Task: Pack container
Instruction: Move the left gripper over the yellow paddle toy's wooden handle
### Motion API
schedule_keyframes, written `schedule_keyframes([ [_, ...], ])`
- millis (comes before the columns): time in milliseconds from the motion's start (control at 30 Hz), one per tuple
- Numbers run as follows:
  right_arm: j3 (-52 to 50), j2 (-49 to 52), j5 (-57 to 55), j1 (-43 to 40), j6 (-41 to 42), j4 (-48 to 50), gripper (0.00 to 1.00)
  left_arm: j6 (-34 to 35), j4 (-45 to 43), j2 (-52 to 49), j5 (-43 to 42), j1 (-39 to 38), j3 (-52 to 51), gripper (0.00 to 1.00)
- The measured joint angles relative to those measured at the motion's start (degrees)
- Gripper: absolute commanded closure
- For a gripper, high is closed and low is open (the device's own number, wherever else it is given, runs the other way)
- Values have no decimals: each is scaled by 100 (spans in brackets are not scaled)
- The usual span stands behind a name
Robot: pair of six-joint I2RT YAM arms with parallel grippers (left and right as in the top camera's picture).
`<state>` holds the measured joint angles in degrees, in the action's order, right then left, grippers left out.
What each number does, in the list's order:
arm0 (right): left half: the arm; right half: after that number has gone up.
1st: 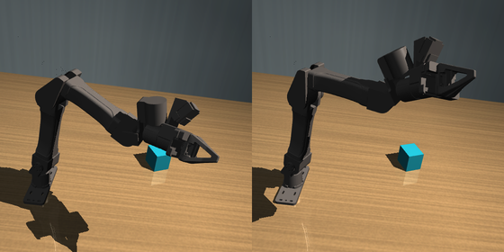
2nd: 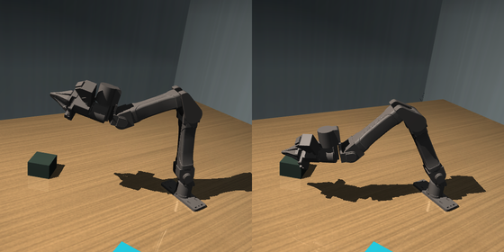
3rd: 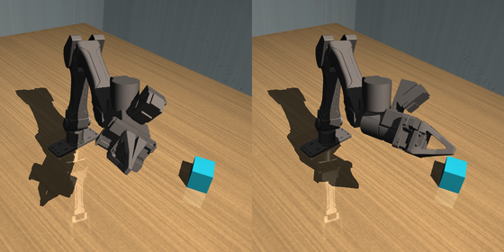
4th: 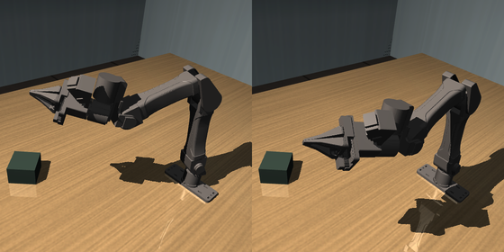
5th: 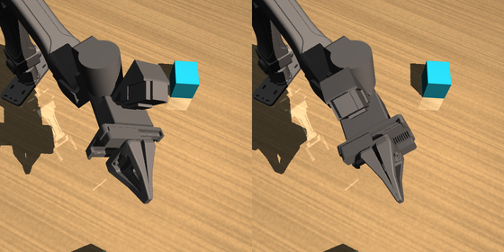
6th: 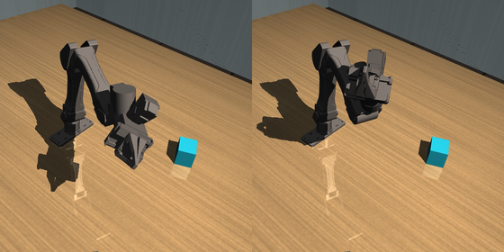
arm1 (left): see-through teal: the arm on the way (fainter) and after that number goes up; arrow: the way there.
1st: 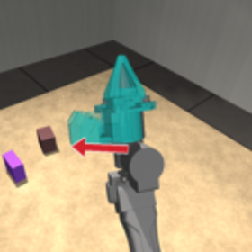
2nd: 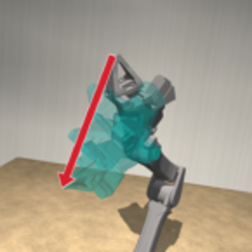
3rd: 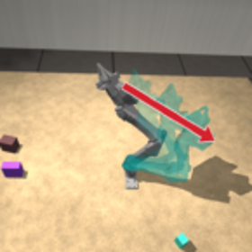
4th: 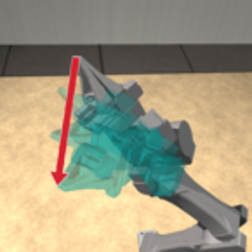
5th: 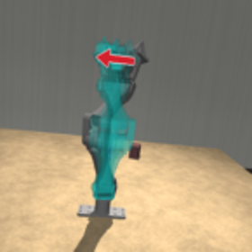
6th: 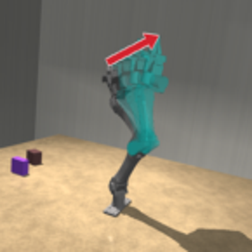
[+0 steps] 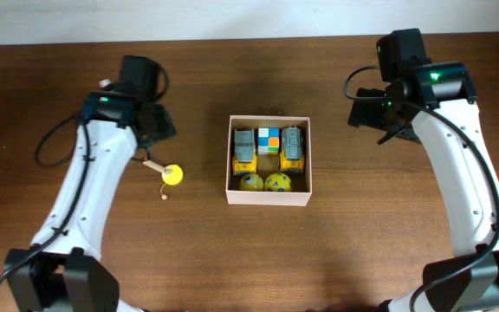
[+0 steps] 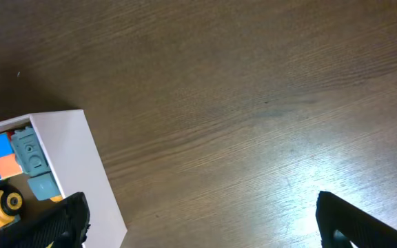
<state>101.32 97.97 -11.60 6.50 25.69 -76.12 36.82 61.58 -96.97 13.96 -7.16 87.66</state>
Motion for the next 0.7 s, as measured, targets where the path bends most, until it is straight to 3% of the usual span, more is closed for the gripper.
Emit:
schedule_keyframes([
  [300,0,0,0,0,0,2,1,1530,-1060,0,-133,114,-1080,17],
  [700,0,0,2,0,2,0,1,2761,-2120,0,-304,114,-2175,22],
])
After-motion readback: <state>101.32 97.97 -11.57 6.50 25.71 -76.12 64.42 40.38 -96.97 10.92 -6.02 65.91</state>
